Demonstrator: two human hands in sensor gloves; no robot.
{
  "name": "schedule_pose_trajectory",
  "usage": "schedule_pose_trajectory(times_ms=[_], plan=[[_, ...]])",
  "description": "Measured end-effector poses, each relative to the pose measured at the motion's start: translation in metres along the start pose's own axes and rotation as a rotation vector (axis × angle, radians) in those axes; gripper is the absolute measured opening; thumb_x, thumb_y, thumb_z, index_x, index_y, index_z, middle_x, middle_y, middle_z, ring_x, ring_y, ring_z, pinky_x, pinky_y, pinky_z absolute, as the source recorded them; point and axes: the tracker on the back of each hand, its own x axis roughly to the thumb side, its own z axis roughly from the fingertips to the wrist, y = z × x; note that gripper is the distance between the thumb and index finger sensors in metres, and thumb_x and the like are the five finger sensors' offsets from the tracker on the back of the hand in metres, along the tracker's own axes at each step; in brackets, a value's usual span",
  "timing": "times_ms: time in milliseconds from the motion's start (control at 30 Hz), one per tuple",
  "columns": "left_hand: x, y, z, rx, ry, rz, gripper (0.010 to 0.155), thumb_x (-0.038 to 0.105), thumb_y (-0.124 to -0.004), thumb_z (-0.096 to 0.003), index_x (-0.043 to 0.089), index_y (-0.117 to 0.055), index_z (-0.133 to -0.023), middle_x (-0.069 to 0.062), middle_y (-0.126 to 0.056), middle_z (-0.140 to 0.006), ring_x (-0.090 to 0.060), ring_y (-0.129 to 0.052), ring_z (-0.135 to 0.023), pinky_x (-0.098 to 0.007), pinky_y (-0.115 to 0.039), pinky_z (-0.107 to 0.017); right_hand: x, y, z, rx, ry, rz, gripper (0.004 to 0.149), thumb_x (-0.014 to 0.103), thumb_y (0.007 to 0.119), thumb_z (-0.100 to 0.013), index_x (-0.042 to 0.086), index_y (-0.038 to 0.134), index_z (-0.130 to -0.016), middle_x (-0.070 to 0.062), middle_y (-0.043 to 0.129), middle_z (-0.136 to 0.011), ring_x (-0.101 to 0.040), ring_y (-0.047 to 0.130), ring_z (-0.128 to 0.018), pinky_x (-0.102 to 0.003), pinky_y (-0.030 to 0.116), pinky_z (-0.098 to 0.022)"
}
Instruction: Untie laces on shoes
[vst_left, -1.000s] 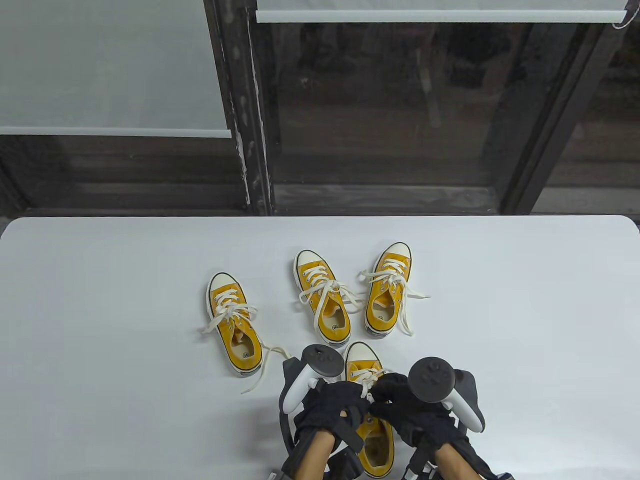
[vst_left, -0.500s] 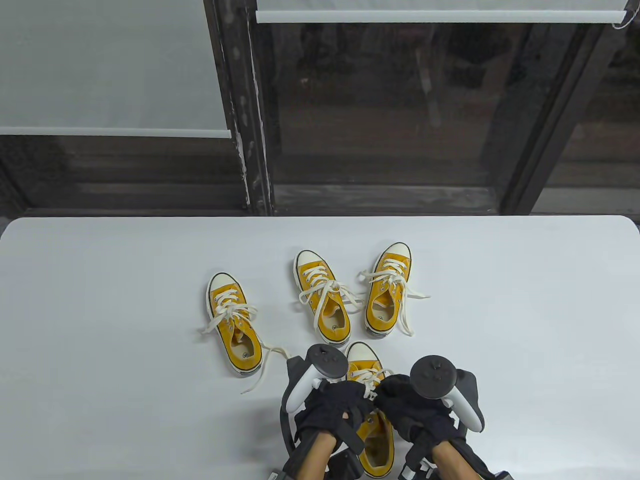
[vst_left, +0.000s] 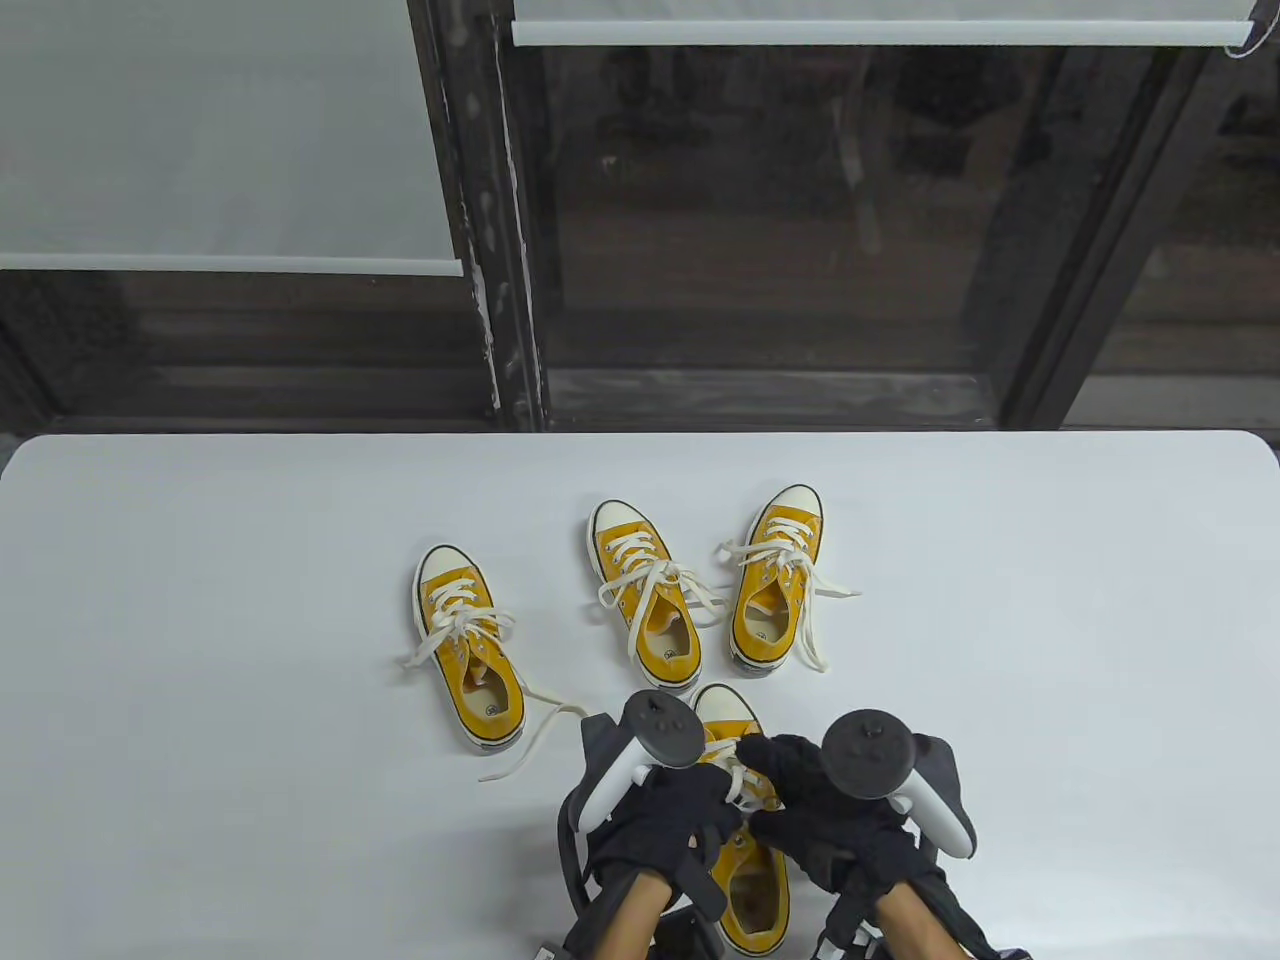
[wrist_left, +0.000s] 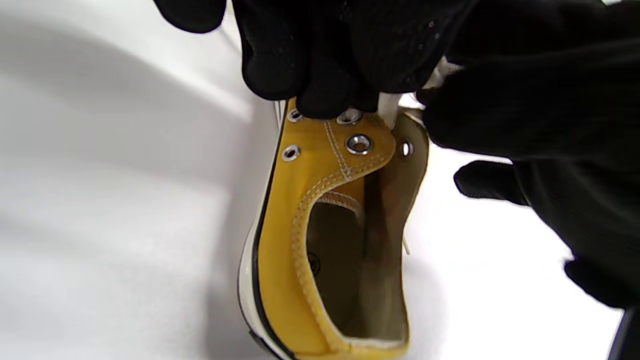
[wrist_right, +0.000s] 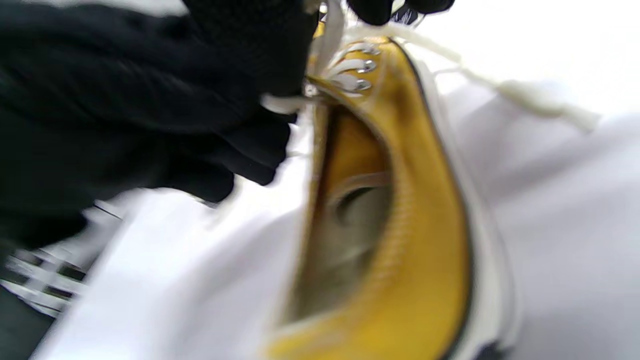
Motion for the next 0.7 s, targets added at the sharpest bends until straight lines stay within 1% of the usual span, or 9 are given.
schedule_pose_trajectory(times_ms=[33,67,100,333,400,467,567,633,700], plan=[[0.0,0.0,0.001,0.017,0.015,-0.011,0.039,0.036,-0.078,-0.0573,0.027,-0.081,-0.095,0.006,-0.088,-0.093,-0.016,-0.08,-0.094,-0.058,-0.049,-0.082,0.001,-0.002,0.002,-0.073,0.014,0.066,0.046,0.04,0.073,-0.061,0.024,0.069,-0.104,-0.011,0.05,-0.114,-0.043,0.047,-0.107,-0.069,0.041,-0.072],[-0.001,0.001,0.0,0.022,0.02,-0.013,0.039,0.036,-0.078,-0.0572,0.028,-0.08,-0.096,0.007,-0.088,-0.092,-0.016,-0.08,-0.094,-0.057,-0.049,-0.082,0.0,-0.004,0.005,-0.154,0.043,0.087,0.037,0.041,0.072,-0.061,0.025,0.078,-0.094,-0.007,0.06,-0.109,-0.04,0.056,-0.105,-0.069,0.045,-0.071],[-0.003,0.001,-0.001,0.011,0.021,0.008,0.039,0.037,-0.077,-0.0574,0.028,-0.079,-0.096,0.006,-0.088,-0.092,-0.016,-0.08,-0.094,-0.057,-0.049,-0.082,-0.001,-0.007,0.006,-0.207,0.056,0.062,0.036,0.04,0.073,-0.059,0.023,0.082,-0.09,-0.006,0.065,-0.106,-0.039,0.06,-0.104,-0.069,0.046,-0.071],[-0.011,0.002,-0.004,-0.016,0.034,0.087,0.041,0.034,-0.077,-0.0598,0.029,-0.074,-0.1,0.006,-0.083,-0.098,-0.017,-0.076,-0.097,-0.059,-0.048,-0.081,-0.016,-0.008,0.004,-0.096,0.13,-0.204,0.036,0.033,0.068,-0.061,0.016,0.083,-0.09,-0.01,0.069,-0.103,-0.042,0.061,-0.101,-0.069,0.044,-0.071],[-0.01,0.0,-0.005,-0.049,0.009,0.104,0.052,0.034,-0.081,-0.0588,0.03,-0.064,-0.108,0.006,-0.075,-0.106,-0.018,-0.071,-0.101,-0.059,-0.045,-0.082,-0.018,-0.008,0.002,-0.07,0.126,-0.226,0.037,0.033,0.067,-0.062,0.016,0.083,-0.09,-0.009,0.068,-0.103,-0.042,0.061,-0.101,-0.068,0.045,-0.071],[-0.009,-0.003,-0.007,-0.086,-0.005,0.12,0.062,0.041,-0.082,-0.0579,0.032,-0.055,-0.113,0.005,-0.068,-0.11,-0.019,-0.066,-0.104,-0.06,-0.042,-0.083,-0.018,-0.007,0.001,-0.052,0.12,-0.235,0.037,0.033,0.067,-0.062,0.016,0.083,-0.09,-0.009,0.069,-0.103,-0.041,0.062,-0.101,-0.068,0.045,-0.071],[-0.008,-0.007,-0.011,-0.117,-0.003,0.125,0.055,0.048,-0.074,-0.0612,0.038,-0.055,-0.111,0.007,-0.065,-0.111,-0.016,-0.061,-0.107,-0.058,-0.039,-0.085,-0.019,-0.006,0.0,-0.004,0.101,-0.28,0.037,0.034,0.065,-0.062,0.015,0.082,-0.091,-0.008,0.069,-0.104,-0.04,0.062,-0.101,-0.068,0.045,-0.071],[-0.009,-0.008,-0.013,-0.115,0.014,0.132,0.044,0.044,-0.067,-0.0655,0.04,-0.057,-0.108,0.008,-0.066,-0.109,-0.013,-0.06,-0.106,-0.057,-0.039,-0.086,-0.02,-0.006,0.0,0.026,0.09,-0.319,0.038,0.033,0.064,-0.063,0.015,0.082,-0.09,-0.009,0.068,-0.104,-0.041,0.062,-0.102,-0.068,0.044,-0.071],[-0.013,-0.007,-0.014,-0.147,0.0,0.189,0.041,0.043,-0.066,-0.0659,0.04,-0.059,-0.106,0.011,-0.066,-0.107,-0.012,-0.06,-0.106,-0.057,-0.039,-0.086,-0.021,-0.007,-0.001,0.042,0.092,-0.347,0.039,0.034,0.063,-0.063,0.014,0.082,-0.091,-0.009,0.068,-0.104,-0.041,0.061,-0.102,-0.069,0.043,-0.071]])
